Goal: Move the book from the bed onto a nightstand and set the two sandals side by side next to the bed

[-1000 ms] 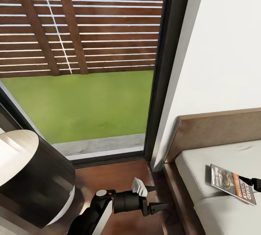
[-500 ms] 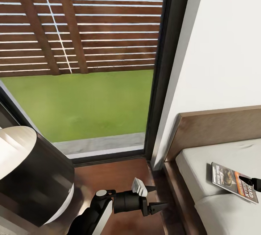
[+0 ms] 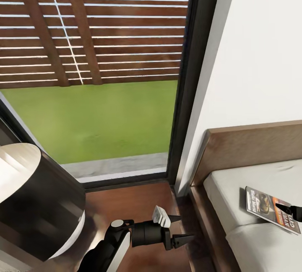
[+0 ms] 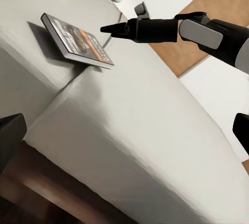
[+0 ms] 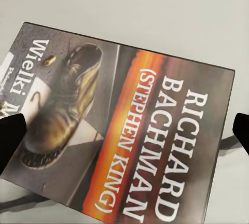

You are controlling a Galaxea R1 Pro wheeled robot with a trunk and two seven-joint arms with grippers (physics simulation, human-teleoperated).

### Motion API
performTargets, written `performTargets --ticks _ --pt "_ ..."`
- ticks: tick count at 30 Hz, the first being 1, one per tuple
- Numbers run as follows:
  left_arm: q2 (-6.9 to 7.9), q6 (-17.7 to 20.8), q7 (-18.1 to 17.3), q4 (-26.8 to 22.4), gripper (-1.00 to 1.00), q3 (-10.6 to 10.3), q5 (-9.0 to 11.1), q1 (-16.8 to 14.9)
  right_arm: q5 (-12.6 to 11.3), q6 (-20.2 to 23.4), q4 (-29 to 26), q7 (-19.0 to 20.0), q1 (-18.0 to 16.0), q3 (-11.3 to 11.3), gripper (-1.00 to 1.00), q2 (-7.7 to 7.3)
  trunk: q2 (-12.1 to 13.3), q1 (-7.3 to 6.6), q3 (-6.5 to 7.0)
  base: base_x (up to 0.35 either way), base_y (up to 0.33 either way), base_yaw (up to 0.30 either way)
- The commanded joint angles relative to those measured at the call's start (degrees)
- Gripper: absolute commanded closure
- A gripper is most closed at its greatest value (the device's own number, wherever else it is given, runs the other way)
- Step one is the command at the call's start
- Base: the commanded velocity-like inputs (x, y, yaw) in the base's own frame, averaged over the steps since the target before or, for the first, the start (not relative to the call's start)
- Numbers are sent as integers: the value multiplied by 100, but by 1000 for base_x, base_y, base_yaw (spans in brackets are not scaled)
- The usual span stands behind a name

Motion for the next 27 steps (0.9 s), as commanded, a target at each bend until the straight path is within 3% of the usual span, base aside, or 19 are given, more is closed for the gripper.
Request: performTargets --ticks 1,7,13,27 --pt "1 55 -4 0 -100 -4 46 -3 35 34 -6 62 -6 -24 -100 3 -2 -1 -4 0 0 0" --pt "1 52 -4 1 -100 -4 48 -3 35 34 -6 143 -6 -24 -100 3 -2 -1 -4 0 0 0" --pt "1 51 -4 1 -100 -4 46 -3 35 34 -6 145 -6 -24 -100 3 -243 131 -112 0 0 0" --pt "1 50 -4 4 -100 -4 48 -3 35 34 -6 151 -6 -24 -100 3 -243 131 -112 0 0 0"
